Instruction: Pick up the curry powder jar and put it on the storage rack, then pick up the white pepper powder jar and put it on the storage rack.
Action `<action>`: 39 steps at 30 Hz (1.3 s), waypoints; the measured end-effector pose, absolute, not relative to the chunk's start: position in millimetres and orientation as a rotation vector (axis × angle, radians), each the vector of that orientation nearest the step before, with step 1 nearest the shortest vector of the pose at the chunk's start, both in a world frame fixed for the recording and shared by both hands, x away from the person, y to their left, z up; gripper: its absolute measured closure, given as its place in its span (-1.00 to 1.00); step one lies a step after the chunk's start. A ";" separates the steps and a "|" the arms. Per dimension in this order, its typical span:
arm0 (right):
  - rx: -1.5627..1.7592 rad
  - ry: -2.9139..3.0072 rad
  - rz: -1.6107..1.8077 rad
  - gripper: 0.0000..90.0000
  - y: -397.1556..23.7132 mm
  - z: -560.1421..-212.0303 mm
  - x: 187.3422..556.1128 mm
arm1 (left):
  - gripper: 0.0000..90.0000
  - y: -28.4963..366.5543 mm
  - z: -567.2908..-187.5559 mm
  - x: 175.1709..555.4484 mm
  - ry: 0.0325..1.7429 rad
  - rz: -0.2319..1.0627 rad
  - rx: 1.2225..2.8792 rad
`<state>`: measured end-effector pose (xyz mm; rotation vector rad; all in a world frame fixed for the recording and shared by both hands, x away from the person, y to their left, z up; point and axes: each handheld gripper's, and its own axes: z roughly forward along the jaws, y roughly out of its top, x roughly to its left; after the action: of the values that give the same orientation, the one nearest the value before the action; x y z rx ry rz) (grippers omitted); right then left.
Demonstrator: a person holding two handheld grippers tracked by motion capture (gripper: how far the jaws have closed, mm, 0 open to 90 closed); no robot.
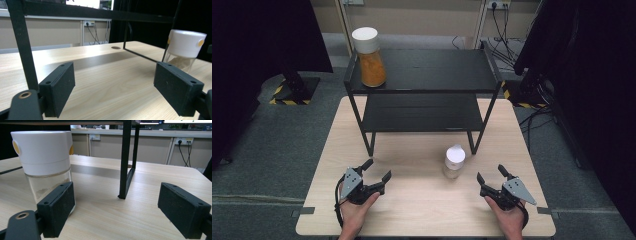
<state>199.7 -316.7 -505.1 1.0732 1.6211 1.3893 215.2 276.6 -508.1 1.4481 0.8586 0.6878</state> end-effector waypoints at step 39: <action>1.073 1.619 1.386 -0.68 -316.1 -505.2 199.2 | -0.73 278.7 -520.2 225.7 0.857 0.621 1.474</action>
<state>199.2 -316.1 -505.2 1.0729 1.6189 1.3864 225.7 278.7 -520.2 1.4742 0.8566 0.6210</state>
